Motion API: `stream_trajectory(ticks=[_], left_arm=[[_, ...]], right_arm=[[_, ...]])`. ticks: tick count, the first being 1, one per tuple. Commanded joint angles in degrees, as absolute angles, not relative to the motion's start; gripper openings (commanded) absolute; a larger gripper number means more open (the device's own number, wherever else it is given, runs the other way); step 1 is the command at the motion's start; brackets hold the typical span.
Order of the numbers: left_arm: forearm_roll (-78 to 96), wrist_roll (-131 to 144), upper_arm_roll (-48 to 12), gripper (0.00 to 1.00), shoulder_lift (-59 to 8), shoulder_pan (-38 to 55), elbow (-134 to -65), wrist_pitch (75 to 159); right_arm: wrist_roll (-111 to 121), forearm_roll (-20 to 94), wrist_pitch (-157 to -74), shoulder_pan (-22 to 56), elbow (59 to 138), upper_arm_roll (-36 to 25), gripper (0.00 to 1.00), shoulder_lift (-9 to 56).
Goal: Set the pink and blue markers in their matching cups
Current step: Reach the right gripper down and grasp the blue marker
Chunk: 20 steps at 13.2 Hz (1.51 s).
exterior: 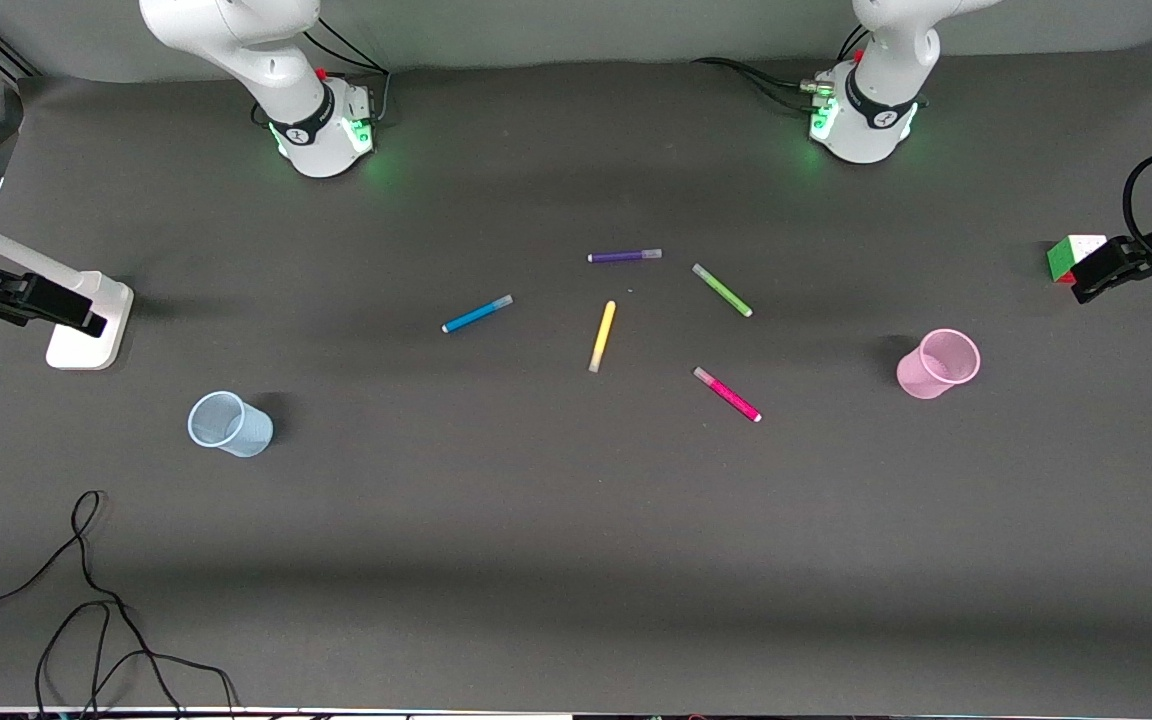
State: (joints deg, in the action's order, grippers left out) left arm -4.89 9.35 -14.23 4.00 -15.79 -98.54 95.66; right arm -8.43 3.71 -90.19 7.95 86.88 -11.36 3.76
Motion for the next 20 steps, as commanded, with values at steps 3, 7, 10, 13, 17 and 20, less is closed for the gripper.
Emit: stream_trajectory(ticks=[3,7,10,13,17,20], left_arm=[[-4.8,8.4,-13.9,1.0,3.7,-15.4,-97.5,94.4],[-4.8,8.4,-14.0,1.0,3.7,-15.4,-97.5,94.4],[-4.8,8.5,-14.0,1.0,2.6,-15.3,-97.4,94.2],[-4.1,9.1,-14.1,1.0,0.7,-14.9,-97.5,94.0],[1.1,9.8,-14.6,1.0,-2.8,-14.1,-97.3,94.3],[1.2,17.0,-14.6,1.0,-6.6,-9.9,-96.4,95.8]], right_arm=[[-8.3,3.0,-88.3,8.1,87.5,-10.2,1.0,3.5],[-21.8,7.4,-88.3,8.1,88.3,-4.9,1.0,8.5],[-30.7,16.6,-88.7,8.1,91.4,-3.8,1.0,13.0],[-35.8,21.6,-97.5,8.3,102.5,0.5,1.0,14.0],[-46.6,23.2,-113.6,8.3,111.8,9.0,1.0,20.1],[-46.8,31.1,-116.9,8.2,114.8,8.9,1.0,25.5]])
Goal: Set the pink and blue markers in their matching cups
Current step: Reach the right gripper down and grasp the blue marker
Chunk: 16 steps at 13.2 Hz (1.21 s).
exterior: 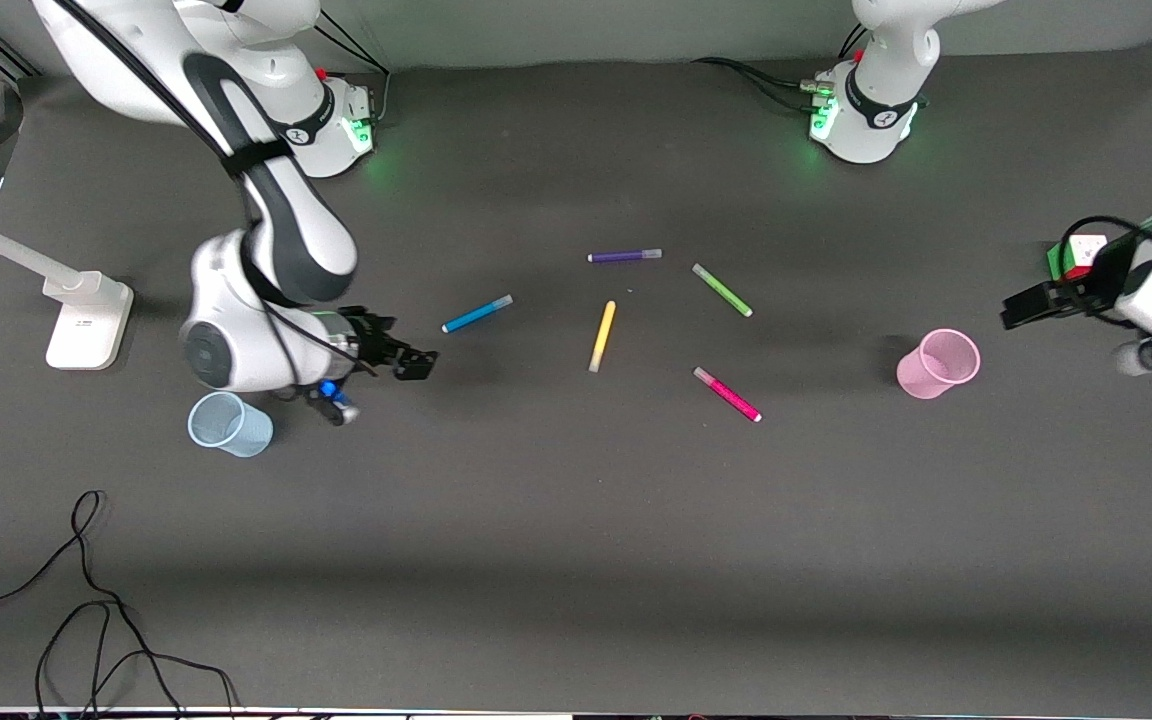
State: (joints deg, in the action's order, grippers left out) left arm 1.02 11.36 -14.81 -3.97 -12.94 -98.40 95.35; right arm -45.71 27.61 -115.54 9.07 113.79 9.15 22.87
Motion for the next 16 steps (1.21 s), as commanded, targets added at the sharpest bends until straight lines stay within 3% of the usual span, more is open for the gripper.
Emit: stream_trajectory(ticks=[1,9,10,12,13,16], left_arm=[[1.1,20.1,-14.5,1.0,-7.8,-8.2,-96.5,96.8],[1.2,49.2,-14.5,1.0,-21.4,5.0,-96.7,105.7],[1.5,53.0,-14.6,1.0,-23.4,6.0,-96.7,106.9],[2.9,57.2,-14.8,1.0,-27.3,8.2,-97.5,110.4],[3.9,57.6,-14.8,1.0,-28.4,9.1,-97.8,111.0],[7.5,58.9,-14.8,0.95,-28.8,11.7,-103.2,118.5]], right_arm=[[-46.7,32.5,-117.9,8.2,115.7,8.9,1.0,27.3],[-43.6,36.3,-123.8,9.6,123.7,9.1,1.0,28.6],[-43.2,36.4,-124.4,9.6,123.8,9.1,0.95,28.7],[-42.9,37.4,-125.1,9.6,123.7,9.1,0.59,28.8],[-42.0,38.4,-125.0,9.6,123.7,9.1,0.48,28.8],[-41.2,40.1,-125.0,9.6,123.1,9.1,0.33,29.2]])
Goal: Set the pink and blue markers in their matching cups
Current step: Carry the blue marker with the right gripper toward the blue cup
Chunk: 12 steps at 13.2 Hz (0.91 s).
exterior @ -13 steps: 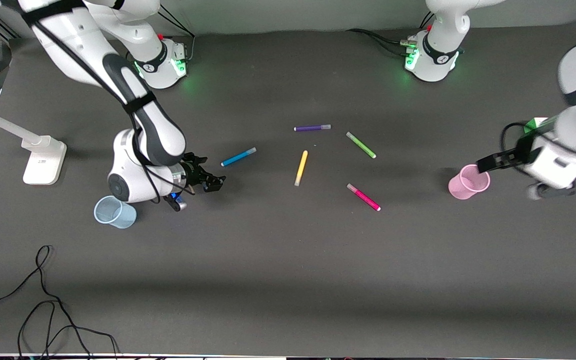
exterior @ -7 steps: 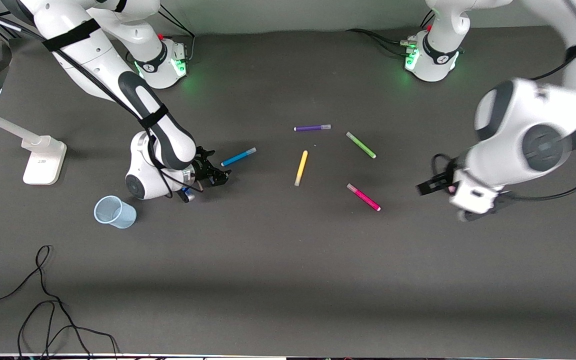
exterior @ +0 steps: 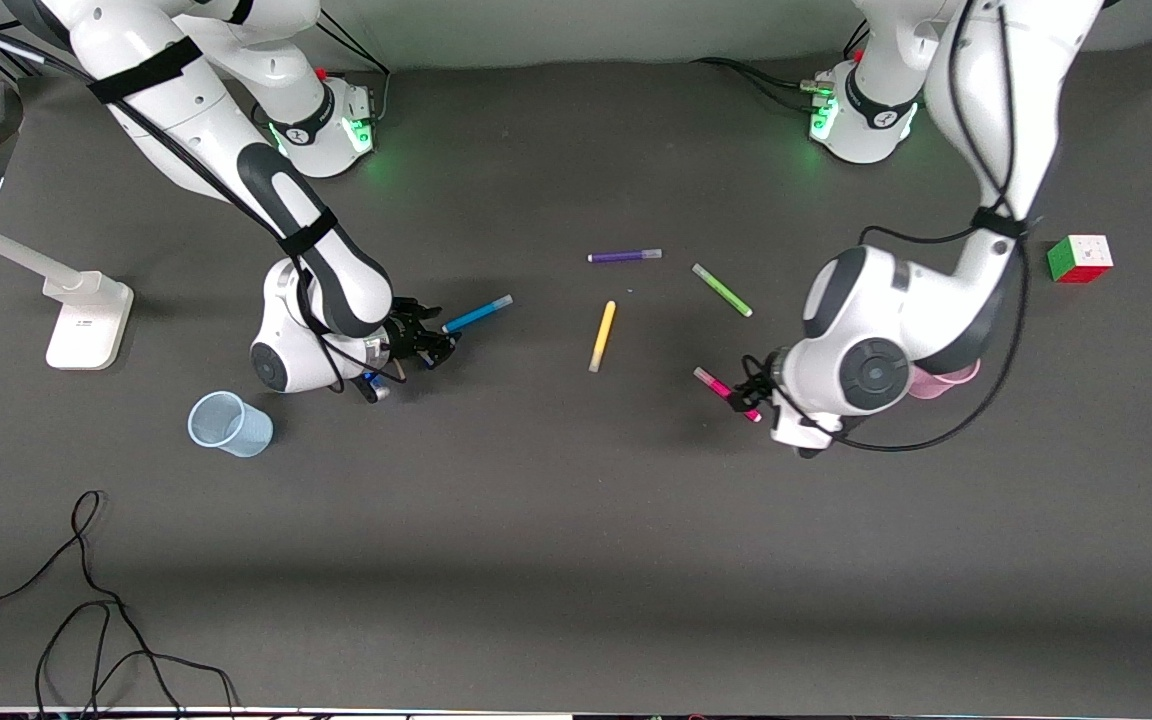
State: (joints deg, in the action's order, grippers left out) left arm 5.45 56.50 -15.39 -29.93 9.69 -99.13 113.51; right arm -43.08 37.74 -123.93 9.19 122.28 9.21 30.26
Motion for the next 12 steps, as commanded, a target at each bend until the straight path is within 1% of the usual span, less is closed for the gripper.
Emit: stream_trajectory(ticks=[1,3,5,7,9,10,11,12], left_arm=[[7.6,59.3,-14.8,0.93,-28.9,11.9,-104.9,121.3],[7.8,59.5,-14.8,0.85,-30.3,12.4,-106.3,124.8],[7.8,61.3,-14.8,0.79,-31.8,13.3,-107.7,129.3],[7.8,62.2,-14.9,0.77,-33.2,14.2,-108.3,132.0],[7.8,62.2,-14.8,0.7,-34.2,14.3,-108.9,134.2],[7.8,62.2,-14.8,0.64,-34.5,14.4,-109.0,135.1],[7.8,62.2,-14.9,0.56,-34.6,14.4,-109.1,135.1],[7.8,62.2,-14.9,0.43,-34.6,14.3,-109.2,135.1]], right_arm=[[-41.2,40.1,-125.2,9.6,123.0,9.1,0.27,29.4],[-41.1,40.1,-125.2,9.5,122.7,9.1,0.16,29.4],[-40.4,40.2,-125.4,9.5,122.3,9.1,0.16,30.1],[-40.4,40.2,-125.8,9.5,121.6,9.1,0.05,30.1],[-40.8,40.1,-125.5,9.5,120.9,9.1,0.0,29.4],[-41.1,39.8,-125.2,9.5,120.1,9.1,0.0,28.9],[-41.1,39.5,-125.2,9.6,119.6,9.0,0.0,27.7],[-40.9,38.7,-125.2,9.5,119.7,8.9,0.0,25.4]])
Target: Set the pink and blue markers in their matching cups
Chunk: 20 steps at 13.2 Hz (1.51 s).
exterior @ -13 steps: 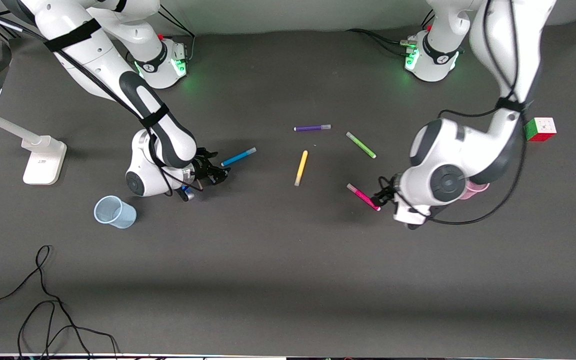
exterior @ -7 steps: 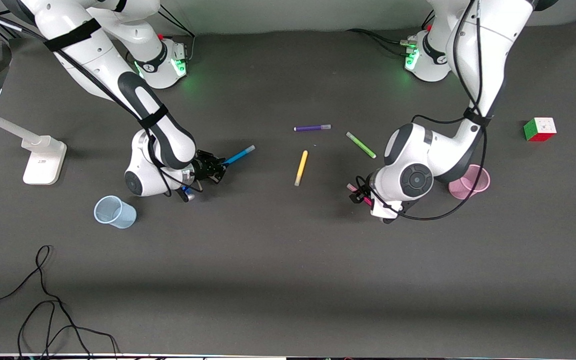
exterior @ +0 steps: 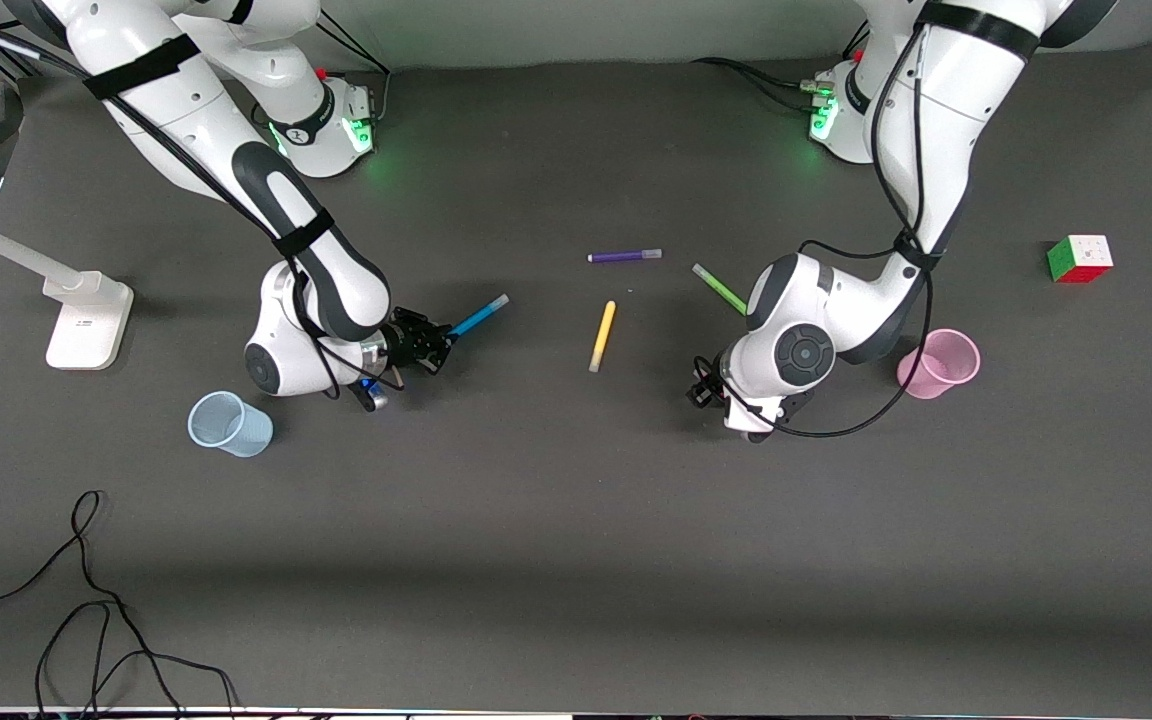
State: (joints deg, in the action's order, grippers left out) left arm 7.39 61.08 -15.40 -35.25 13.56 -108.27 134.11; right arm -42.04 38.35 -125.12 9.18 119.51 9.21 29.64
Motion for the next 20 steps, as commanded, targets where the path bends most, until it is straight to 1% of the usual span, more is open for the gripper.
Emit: stream_trajectory(ticks=[1,2,3,5,6,7,8,10,11,12,13,15,17,19,20], left_arm=[[7.8,62.2,-14.8,0.25,-34.5,14.3,-109.3,134.8],[7.8,62.3,-14.8,0.05,-34.2,14.3,-109.2,134.4],[7.8,62.3,-14.9,0.0,-33.8,14.0,-109.2,133.9],[7.7,64.1,-14.8,0.0,-31.6,13.6,-108.3,132.3],[7.7,65.3,-14.6,0.0,-29.9,13.2,-107.0,129.8],[7.7,65.3,-14.4,0.0,-28.1,12.0,-104.1,124.7],[7.7,65.1,-14.4,0.0,-27.0,9.8,-99.4,116.5],[7.8,64.0,-14.7,0.0,-26.8,4.3,-86.2,97.0],[9.0,61.0,-14.8,0.0,-27.0,1.2,-80.8,89.5],[12.4,55.9,-14.6,0.0,-26.9,-2.2,-77.4,83.8],[15.4,50.9,-14.6,0.0,-26.8,-7.2,-75.5,79.4],[19.6,43.5,-14.8,0.0,-26.6,-16.2,-74.4,74.3],[23.1,40.8,-14.7,0.0,-26.6,-21.2,-75.1,71.6],[25.9,39.1,-14.7,0.0,-26.7,-24.8,-77.9,71.0],[29.3,38.5,-14.6,0.0,-26.8,-27.0,-80.4,71.0]], right_arm=[[-41.0,35.5,-125.1,9.5,119.6,8.4,0.0,22.7],[-40.9,31.2,-125.1,9.3,119.4,8.3,0.0,19.9],[-40.6,27.1,-125.1,9.3,117.9,7.4,0.0,17.7],[-40.2,18.9,-125.7,9.3,115.4,5.5,0.0,14.0],[-38.9,14.7,-125.8,9.2,113.6,5.0,0.0,12.7],[-36.2,10.5,-125.5,9.2,111.6,3.3,0.0,11.7],[-32.3,6.5,-125.6,9.2,110.6,1.8,0.0,10.7],[-24.4,0.3,-125.9,9.1,109.2,-2.4,0.0,8.8],[-19.4,-0.2,-126.2,9.1,109.2,-3.9,0.0,7.5],[-14.7,-0.3,-127.4,9.1,109.8,-6.2,0.0,6.4],[-11.0,-0.3,-128.7,9.2,110.5,-8.6,0.0,6.2],[-4.6,-0.3,-134.2,9.1,113.4,-11.7,0.0,6.1],[-0.1,-0.3,-141.8,9.2,118.4,-13.4,0.0,6.0],[1.8,-0.3,-147.7,9.2,122.0,-14.1,0.0,6.1],[1.9,-0.3,-148.5,9.2,122.9,-14.2,0.0,6.1]])
